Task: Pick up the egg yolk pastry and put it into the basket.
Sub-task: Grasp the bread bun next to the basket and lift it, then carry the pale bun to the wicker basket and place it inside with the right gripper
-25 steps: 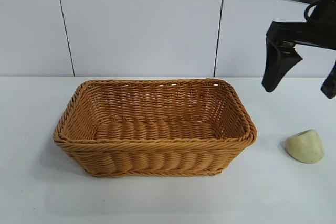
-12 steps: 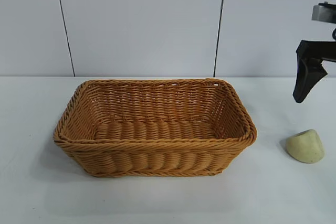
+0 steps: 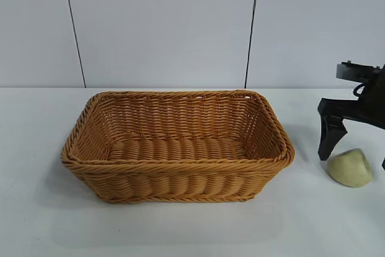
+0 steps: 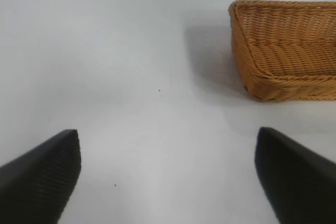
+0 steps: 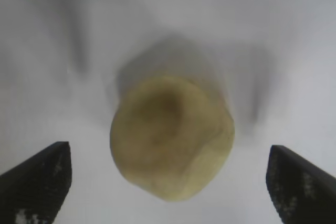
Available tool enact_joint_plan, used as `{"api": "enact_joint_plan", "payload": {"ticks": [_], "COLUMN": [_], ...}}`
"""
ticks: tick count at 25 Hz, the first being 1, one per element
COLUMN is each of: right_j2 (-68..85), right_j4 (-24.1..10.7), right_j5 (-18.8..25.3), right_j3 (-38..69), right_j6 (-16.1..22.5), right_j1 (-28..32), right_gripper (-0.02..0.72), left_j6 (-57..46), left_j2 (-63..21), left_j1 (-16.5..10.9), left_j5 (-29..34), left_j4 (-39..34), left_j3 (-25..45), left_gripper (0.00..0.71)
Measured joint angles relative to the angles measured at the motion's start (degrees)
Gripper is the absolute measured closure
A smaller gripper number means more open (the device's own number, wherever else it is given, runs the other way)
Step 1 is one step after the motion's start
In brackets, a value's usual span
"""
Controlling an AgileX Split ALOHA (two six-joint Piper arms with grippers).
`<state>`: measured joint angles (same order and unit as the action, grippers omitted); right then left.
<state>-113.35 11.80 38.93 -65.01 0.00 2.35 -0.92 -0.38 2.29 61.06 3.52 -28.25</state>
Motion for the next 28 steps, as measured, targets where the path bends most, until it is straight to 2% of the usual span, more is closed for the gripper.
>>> {"api": "enact_joint_plan", "payload": {"ticks": [5,11,14,21,28], "right_j2": [-0.46,-0.46,-0.46,-0.46,-0.46], "right_j4": [0.11,0.12,0.12,0.17,0.17], "right_j5": [-0.89,-0.90,-0.72,-0.37,-0.26], "right_j3": [0.00,0.00,0.00,0.00,0.00], "right_j6": [0.00,0.00,0.00,0.00,0.00], "right_j1": [0.00,0.00,0.00,0.00,0.00], "right_gripper": [0.029,0.283,0.381,0.444,0.538], "left_j6": [0.00,0.00,0.00,0.00,0.00], "left_j2": [0.00,0.00,0.00,0.00,0.00], "left_j1": [0.00,0.00,0.00,0.00,0.00], "left_j5": [0.00,0.00,0.00,0.00,0.00], "left_j4": [0.00,0.00,0.00,0.00,0.00], "left_j3": [0.00,0.00,0.00,0.00,0.00], "left_gripper": [0.016,0.016,0.016,0.016,0.016]}}
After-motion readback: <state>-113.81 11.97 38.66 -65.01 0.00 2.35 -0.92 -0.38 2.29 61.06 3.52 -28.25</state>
